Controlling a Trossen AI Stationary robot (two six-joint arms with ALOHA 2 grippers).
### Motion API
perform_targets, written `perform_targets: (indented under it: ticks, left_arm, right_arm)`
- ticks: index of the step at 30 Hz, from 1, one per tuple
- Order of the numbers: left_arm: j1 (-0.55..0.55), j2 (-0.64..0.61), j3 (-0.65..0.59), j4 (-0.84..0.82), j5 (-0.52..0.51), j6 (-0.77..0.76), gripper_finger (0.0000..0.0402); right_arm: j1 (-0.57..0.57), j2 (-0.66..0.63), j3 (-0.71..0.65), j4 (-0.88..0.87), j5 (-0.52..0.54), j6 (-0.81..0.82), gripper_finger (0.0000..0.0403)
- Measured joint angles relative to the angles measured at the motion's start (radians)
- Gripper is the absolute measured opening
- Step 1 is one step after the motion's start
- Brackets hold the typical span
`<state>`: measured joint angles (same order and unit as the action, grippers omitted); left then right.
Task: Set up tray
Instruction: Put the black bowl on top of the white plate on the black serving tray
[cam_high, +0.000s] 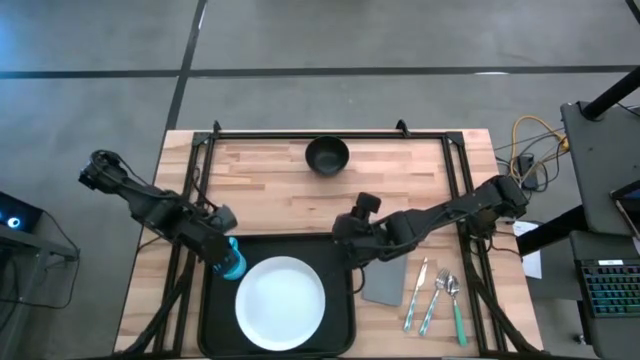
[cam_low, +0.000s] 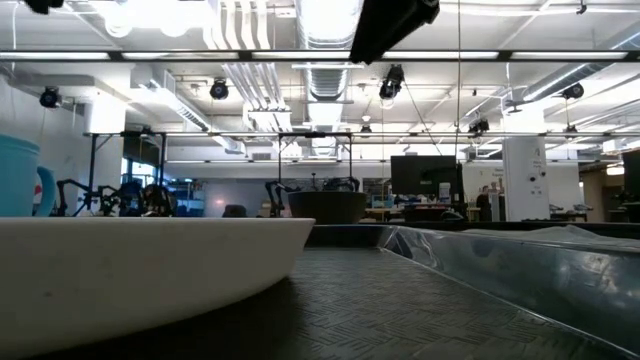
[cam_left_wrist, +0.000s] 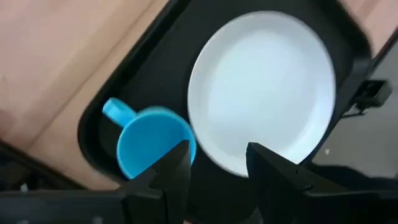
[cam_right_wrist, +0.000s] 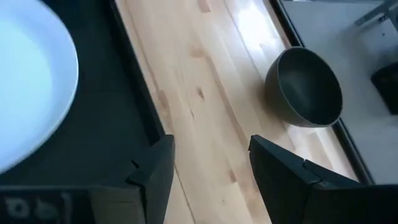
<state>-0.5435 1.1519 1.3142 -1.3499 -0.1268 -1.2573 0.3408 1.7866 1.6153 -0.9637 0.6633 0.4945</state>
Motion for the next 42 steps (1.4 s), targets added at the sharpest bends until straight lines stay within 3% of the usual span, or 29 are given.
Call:
perform_targets:
  ticks: [5, 9, 11, 20, 27, 31, 42]
  left_arm:
    - [0.001, -0.001, 0.034, 0.005, -0.063, 0.036, 0.0137]
    - [0.001, -0.006, 0.053, 0.004, -0.146, 0.101, 0.0137]
    - [0.004, -0.013, 0.059, 0.004, -0.175, 0.136, 0.0137]
    - [0.061, -0.115, 0.027, -0.003, -0.294, 0.294, 0.0137]
    - [0.193, -0.227, -0.014, -0.001, -0.328, 0.454, 0.0137]
    - [0.255, -0.258, -0.029, 0.011, -0.327, 0.463, 0.0137]
    - [0.333, -0.202, -0.052, 0.148, -0.357, 0.490, 0.0137]
  right_arm:
    - [-0.040, 0.000, 0.027, 0.010, -0.030, -0.003, 0.0194]
    - [-0.166, 0.000, 0.031, 0.021, -0.306, -0.065, 0.0194]
    - [-0.226, 0.004, 0.024, 0.037, -0.375, -0.130, 0.0194]
    - [-0.396, 0.008, 0.020, 0.118, -0.410, -0.475, 0.0194]
    - [-0.497, 0.079, 0.017, 0.133, -0.480, -0.519, 0.0194]
    - [-0.521, 0.141, 0.029, 0.153, -0.509, -0.607, 0.0194]
    - [-0.583, 0.264, 0.149, 0.155, -0.492, -0.759, 0.0194]
